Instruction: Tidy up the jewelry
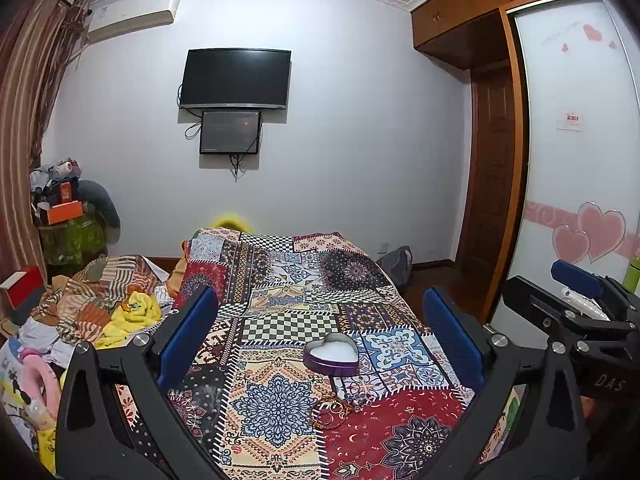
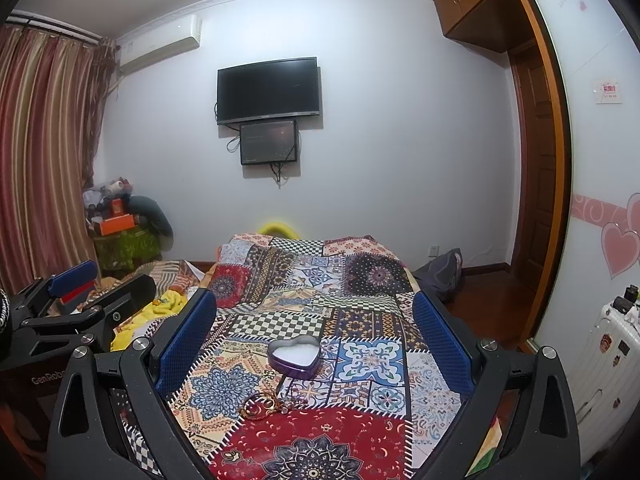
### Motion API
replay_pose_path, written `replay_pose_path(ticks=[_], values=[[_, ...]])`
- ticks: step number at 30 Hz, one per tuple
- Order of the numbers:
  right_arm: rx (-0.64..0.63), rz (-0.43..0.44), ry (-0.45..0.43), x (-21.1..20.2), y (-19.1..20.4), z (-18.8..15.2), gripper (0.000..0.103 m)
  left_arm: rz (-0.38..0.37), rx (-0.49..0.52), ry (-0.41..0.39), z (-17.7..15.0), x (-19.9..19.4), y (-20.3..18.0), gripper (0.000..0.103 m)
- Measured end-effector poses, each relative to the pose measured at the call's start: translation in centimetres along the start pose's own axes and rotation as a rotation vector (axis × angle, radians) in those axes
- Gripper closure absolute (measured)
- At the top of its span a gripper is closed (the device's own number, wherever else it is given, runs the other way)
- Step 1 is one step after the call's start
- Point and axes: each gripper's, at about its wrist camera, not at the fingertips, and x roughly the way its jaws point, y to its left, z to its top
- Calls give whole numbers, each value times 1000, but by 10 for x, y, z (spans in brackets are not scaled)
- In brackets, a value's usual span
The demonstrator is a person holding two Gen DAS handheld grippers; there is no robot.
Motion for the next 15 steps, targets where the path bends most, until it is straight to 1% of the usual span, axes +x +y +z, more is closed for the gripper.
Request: replay_pose_path(ticks=[15], values=[[2, 0, 4, 1, -1, -1, 5, -2, 0, 5, 0, -3, 1, 0]])
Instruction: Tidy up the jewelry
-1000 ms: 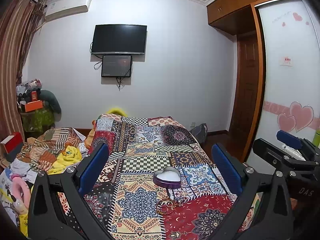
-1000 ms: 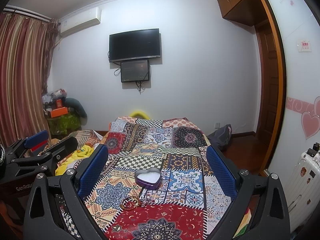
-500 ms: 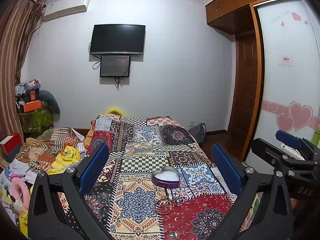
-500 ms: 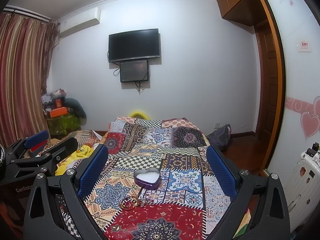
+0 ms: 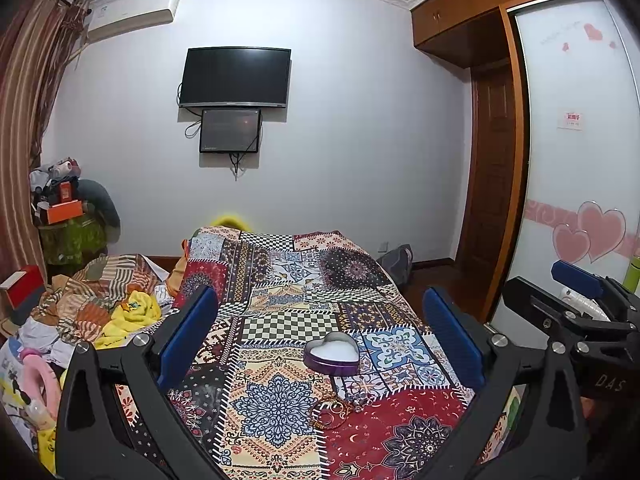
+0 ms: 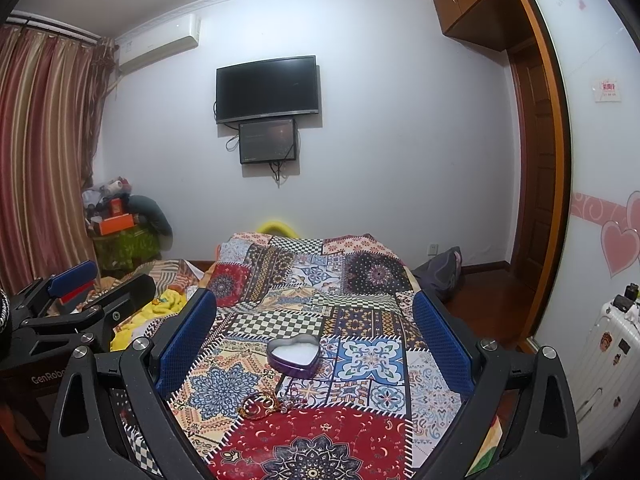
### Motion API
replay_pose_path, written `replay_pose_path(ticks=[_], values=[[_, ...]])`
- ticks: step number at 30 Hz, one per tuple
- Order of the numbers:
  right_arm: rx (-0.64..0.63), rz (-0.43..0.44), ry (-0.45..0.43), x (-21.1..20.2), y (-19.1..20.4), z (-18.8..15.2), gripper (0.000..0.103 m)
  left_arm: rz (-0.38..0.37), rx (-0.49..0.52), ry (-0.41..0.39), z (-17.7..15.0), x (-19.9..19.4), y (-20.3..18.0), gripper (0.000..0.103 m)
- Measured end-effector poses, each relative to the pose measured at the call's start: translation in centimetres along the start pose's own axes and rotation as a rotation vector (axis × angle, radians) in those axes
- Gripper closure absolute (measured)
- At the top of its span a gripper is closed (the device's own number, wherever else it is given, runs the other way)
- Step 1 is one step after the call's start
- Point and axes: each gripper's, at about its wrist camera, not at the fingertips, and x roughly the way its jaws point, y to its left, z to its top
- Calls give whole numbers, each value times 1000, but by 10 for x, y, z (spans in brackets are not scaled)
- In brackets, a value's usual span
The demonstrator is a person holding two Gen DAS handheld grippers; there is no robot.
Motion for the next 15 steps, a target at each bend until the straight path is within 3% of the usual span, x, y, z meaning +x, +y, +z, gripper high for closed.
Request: replay_pose_path(ticks=[15], values=[[1, -13, 46, 23, -3, -12, 5, 13, 2, 57, -4, 31, 9, 0]])
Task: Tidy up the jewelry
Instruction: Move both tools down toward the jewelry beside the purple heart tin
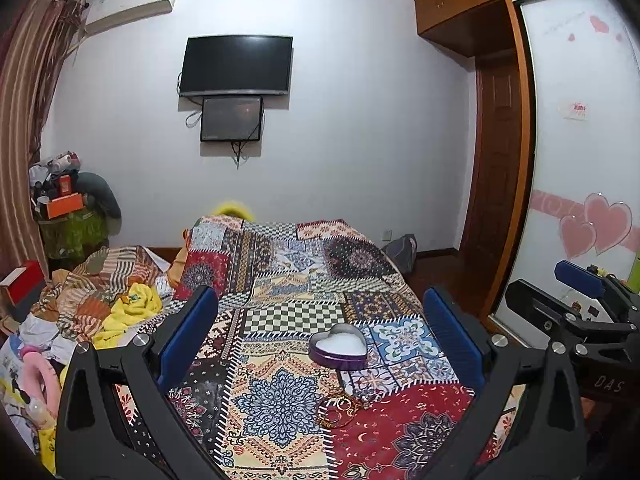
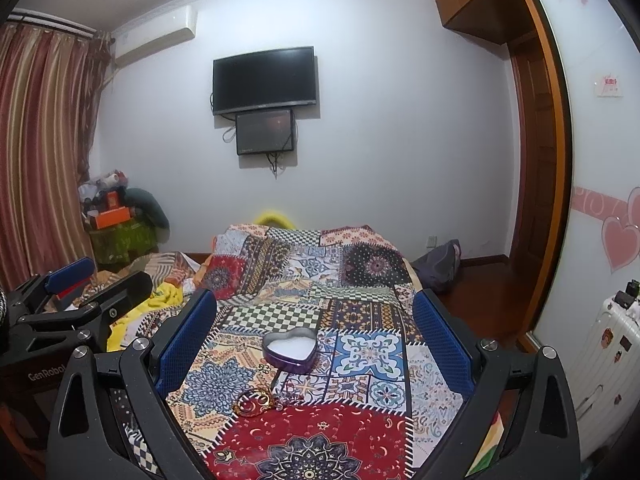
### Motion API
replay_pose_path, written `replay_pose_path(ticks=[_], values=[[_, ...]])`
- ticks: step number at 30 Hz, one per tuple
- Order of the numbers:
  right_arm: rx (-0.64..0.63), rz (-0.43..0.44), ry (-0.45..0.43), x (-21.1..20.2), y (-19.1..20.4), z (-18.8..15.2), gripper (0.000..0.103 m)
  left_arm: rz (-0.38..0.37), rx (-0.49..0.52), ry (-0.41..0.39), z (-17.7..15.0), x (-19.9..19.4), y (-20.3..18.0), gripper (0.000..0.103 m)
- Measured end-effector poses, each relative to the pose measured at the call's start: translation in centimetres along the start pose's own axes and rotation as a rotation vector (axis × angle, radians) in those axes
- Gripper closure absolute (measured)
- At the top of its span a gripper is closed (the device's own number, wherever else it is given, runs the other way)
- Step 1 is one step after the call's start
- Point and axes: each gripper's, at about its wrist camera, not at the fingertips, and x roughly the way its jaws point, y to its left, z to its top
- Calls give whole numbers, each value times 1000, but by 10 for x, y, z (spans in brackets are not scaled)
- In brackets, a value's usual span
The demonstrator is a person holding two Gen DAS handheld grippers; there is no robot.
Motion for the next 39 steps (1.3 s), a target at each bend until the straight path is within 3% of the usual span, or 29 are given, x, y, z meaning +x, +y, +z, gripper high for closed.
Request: replay_pose_path(ticks=[9, 17, 22, 28, 39], values=[[-11, -25, 121, 44, -12, -28, 5, 59, 8, 126, -17, 56, 24, 0], [-14, -14, 288, 83, -19, -60, 6, 47, -44, 325, -52, 112, 53, 19], [-23, 34, 399, 105, -19, -79, 28, -10, -78, 455, -76, 139, 62, 36], [-32, 138, 518, 126, -8, -101, 55, -47, -58, 564, -100, 165, 57, 44], [-48, 276, 644, 156, 11, -124, 80, -143, -46, 669, -125, 189, 46, 63]])
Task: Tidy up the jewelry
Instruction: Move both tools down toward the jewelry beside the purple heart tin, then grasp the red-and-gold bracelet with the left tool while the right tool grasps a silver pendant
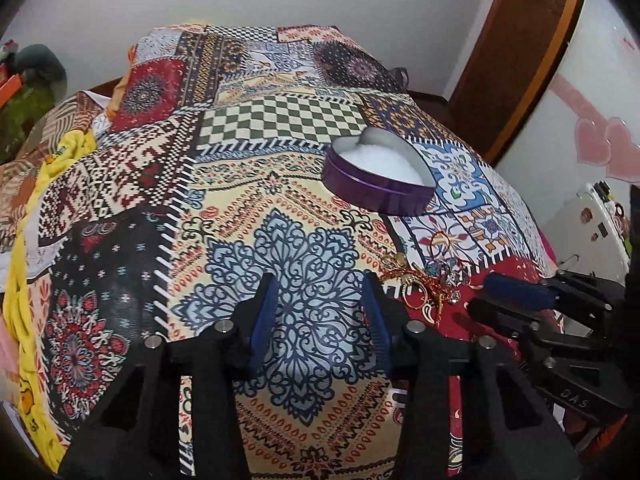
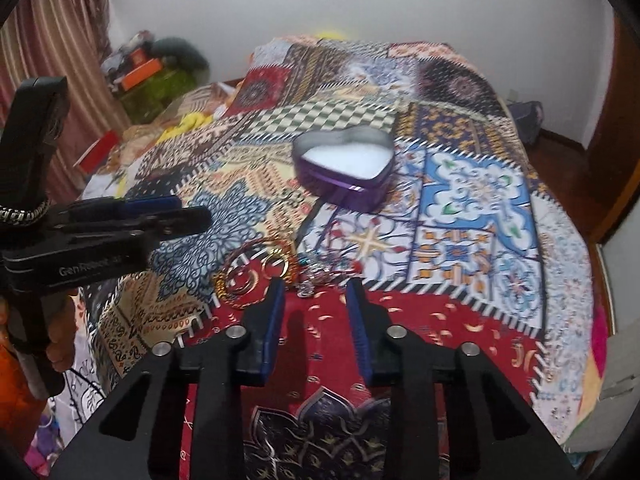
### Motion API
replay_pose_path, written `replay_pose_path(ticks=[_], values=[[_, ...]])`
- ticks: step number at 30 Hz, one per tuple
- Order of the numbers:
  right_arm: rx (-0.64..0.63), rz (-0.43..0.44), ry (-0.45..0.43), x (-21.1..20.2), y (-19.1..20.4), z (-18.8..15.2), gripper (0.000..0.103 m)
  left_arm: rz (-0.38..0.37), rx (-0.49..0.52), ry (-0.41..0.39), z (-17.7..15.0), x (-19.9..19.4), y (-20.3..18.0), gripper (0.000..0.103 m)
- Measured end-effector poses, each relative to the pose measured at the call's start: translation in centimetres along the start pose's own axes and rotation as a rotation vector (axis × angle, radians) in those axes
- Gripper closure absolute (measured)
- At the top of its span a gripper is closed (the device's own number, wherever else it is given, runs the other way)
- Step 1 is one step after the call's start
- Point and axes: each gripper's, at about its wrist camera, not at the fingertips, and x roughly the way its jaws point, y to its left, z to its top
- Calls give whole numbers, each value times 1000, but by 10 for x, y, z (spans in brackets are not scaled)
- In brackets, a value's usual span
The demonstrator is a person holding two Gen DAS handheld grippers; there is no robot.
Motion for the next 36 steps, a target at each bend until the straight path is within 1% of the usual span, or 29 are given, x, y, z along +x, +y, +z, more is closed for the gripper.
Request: replay_pose_path(ticks=[1, 2, 5, 9, 13, 14, 15, 17, 18, 20, 21, 22, 24, 30, 36], values=[[-1, 3, 8, 3, 0, 1, 82, -8, 6, 4, 0, 1, -1, 64], [-1, 9, 17, 6, 0, 0, 82, -16, 13, 8, 0, 3, -3, 65], [4, 27, 35, 14, -1, 1, 83, -39, 37, 25, -1, 6, -7, 71], [1, 33, 43, 18, 0, 1, 84, -47, 62, 51, -3, 16, -12, 72], [-9, 31, 46, 22, 0, 1, 85, -63, 57, 74, -2, 25, -12, 74], [-13, 24, 44, 23, 0, 1, 86, -72, 52, 75, -2, 25, -12, 74], [-16, 17, 44, 23, 1, 1, 90, -83, 47, 76, -2, 26, -11, 74], [-18, 13, 43, 25, -1, 1, 93, -98, 34, 81, -1, 28, -8, 75], [-15, 15, 42, 25, -1, 1, 93, -104, 26, 82, -1, 30, -7, 78], [-10, 20, 41, 24, -2, 1, 93, -107, 20, 85, -1, 32, -6, 87], [-8, 22, 39, 24, -2, 1, 93, -107, 20, 86, -1, 32, -6, 95], [-7, 22, 38, 23, -2, 0, 94, -106, 22, 86, 0, 33, -6, 98], [-4, 20, 38, 22, -2, 1, 94, -102, 22, 82, -1, 33, -6, 101], [1, 14, 29, 13, -1, 0, 94, -103, 16, 58, 1, 22, -6, 102], [16, 2, -9, -5, -4, 4, 94, -97, 14, 10, 5, 2, -8, 102]])
